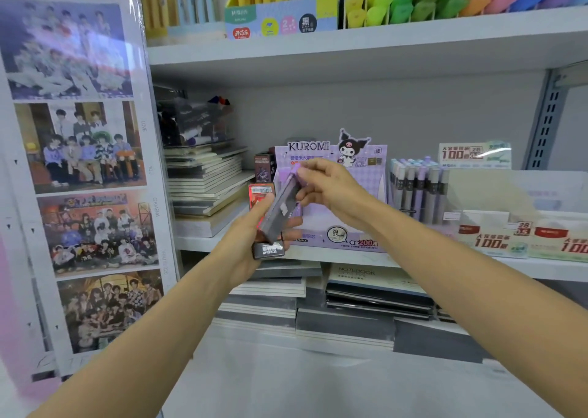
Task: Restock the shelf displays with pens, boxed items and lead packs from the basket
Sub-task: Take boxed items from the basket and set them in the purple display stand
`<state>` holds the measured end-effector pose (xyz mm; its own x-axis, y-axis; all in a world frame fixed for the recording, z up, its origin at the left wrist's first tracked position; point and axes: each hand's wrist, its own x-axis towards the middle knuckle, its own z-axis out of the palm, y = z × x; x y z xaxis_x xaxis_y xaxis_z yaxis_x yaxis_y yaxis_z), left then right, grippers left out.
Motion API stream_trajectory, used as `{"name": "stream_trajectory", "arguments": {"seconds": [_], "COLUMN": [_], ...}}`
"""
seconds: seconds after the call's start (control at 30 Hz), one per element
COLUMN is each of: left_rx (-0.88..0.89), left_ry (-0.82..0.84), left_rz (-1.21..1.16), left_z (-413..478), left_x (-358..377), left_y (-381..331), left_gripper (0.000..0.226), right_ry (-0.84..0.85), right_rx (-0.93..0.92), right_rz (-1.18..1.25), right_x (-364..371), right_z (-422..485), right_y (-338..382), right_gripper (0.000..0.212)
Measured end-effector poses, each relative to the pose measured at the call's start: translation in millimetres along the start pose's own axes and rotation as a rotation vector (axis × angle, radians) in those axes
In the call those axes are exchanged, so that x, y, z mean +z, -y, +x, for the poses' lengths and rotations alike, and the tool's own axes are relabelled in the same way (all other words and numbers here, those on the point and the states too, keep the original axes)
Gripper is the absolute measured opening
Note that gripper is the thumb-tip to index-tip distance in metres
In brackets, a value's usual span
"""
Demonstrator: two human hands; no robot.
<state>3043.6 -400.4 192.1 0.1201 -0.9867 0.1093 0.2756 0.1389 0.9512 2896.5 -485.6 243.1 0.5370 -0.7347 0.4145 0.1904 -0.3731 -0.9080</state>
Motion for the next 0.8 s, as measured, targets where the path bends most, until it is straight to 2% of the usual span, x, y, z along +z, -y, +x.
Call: {"name": "stream_trajectory", "arguments": {"seconds": [0.1, 0.17, 0.23, 0.3, 0.37, 0.43, 0.53, 0.63, 0.8], "left_rx": [0.040, 0.087, 0.143, 0.185, 0.166, 0.126, 0.176, 0.228, 0.210], "left_ry": [-0.057, -0.107, -0.141, -0.158, -0.184, -0.222, -0.254, -0.268, -0.260], "left_rz": [-0.014, -0.007, 0.014, 0.050, 0.039, -0.024, -0.043, -0.031, -0.036], "left_z": [-4.4, -5.8, -7.4, -7.3, -6.4, -5.9, -5.9, -6.3, -1.0], "left_x": [2.1, 3.6, 5.4, 5.8, 4.5, 1.6, -6.3, -13.9, -23.8], "left_y": [-4.8, -6.2, -7.7, -7.6, -6.8, -6.6, -3.8, -2.3, -0.2], "left_gripper": [0.042, 0.032, 0.022, 0.014, 0.006, 0.006, 0.010, 0.008, 0.005], "right_ry": [0.054, 0.023, -0.002, -0.008, -0.042, -0.162, -0.331, -0.329, -0.282], "right_rx": [-0.017, -0.048, -0.022, 0.040, 0.026, -0.065, -0.214, -0.241, -0.226], "right_rz": [-0.011, -0.110, -0.174, -0.179, -0.193, -0.191, -0.265, -0.427, -0.690], "right_x": [-1.9, -2.6, -3.9, -6.7, -10.9, -15.7, -22.4, -22.7, -12.9], "right_z": [-6.0, -9.5, -11.2, -12.5, -12.2, -10.9, -4.3, 3.6, 12.9], "right_y": [4.6, 3.5, 3.9, 6.9, 11.3, 16.4, 20.5, 13.0, -11.3], "right_gripper": [0.017, 0.017, 0.039, 0.048, 0.039, 0.032, 0.027, 0.024, 0.024]}}
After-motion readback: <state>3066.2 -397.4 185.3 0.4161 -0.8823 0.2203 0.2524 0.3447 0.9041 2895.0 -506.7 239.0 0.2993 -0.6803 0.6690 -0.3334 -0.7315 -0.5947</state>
